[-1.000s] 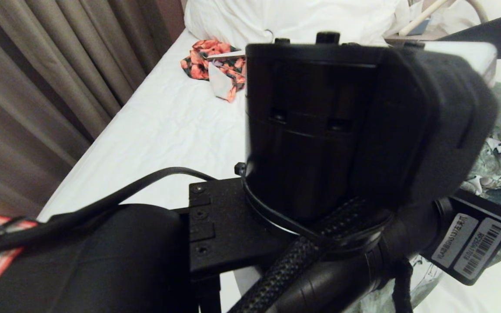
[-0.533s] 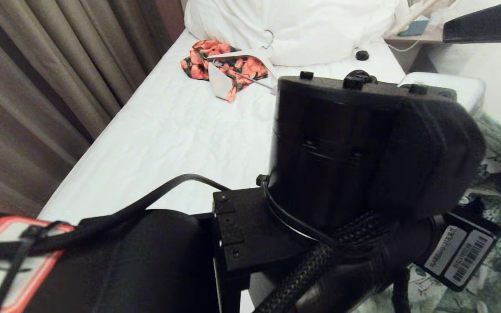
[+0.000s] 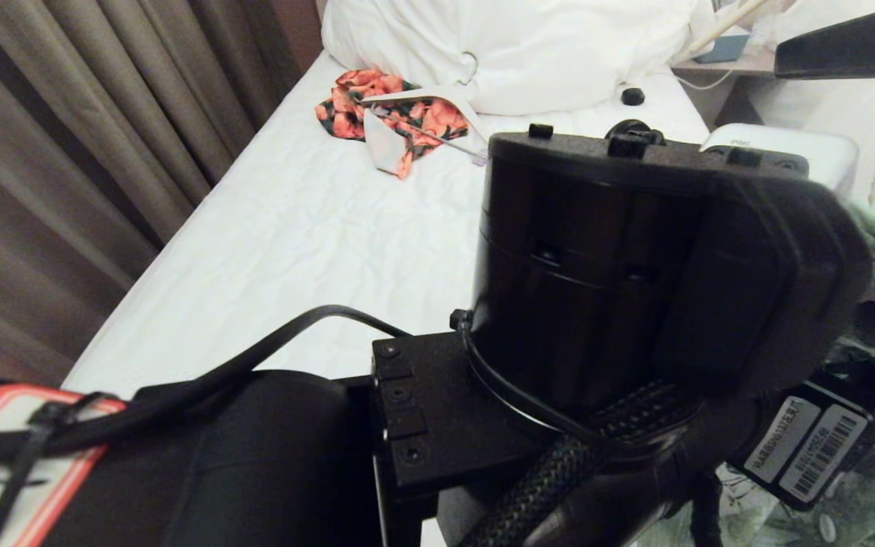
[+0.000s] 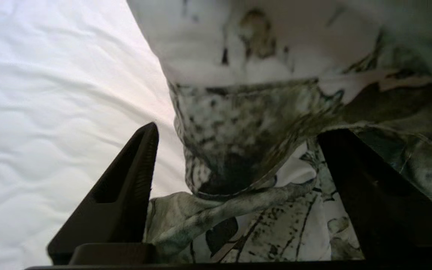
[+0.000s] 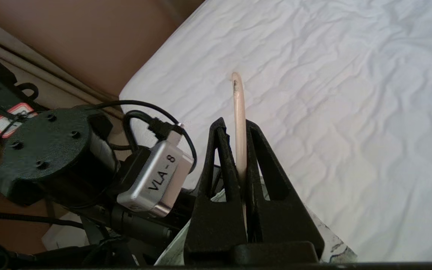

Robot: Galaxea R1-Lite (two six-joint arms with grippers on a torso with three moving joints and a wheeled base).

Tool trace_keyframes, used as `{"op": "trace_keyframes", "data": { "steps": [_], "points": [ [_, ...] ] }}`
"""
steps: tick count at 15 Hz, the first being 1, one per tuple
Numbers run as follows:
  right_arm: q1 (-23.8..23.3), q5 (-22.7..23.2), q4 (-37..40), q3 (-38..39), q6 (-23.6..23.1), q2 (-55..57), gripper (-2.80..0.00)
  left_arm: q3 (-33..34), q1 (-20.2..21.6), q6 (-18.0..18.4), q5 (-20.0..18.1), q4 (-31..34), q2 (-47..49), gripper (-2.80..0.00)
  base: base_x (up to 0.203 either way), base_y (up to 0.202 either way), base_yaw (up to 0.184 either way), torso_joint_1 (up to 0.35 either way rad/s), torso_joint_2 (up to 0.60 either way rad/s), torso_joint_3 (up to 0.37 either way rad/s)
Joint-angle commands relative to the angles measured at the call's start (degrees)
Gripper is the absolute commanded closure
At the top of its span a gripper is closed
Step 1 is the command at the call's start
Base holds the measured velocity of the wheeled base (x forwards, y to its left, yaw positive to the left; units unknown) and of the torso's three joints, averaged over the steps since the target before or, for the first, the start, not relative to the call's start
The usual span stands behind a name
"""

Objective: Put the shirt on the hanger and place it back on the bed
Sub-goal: Take the clothes hanger out of the clothes

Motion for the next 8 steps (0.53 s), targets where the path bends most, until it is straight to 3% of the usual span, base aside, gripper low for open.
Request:
{"op": "trace_keyframes", "data": {
  "steps": [1, 8],
  "points": [
    [-0.1, 0.2, 0.0, 0.3, -0.2, 0.1, 0.0, -0.7, 0.4, 0.1, 1.3, -0.2, 0.1, -2.8, 0.0, 0.0, 0.0, 0.0, 0.0, 0.0],
    [-0.6, 0.2, -4.7, 2.6, -3.9, 0.2, 0.0, -2.1, 4.2, 2.9, 6.2, -0.1, -1.1, -2.8, 0.0, 0.0, 0.0, 0.0, 0.0, 0.0]
  ]
}}
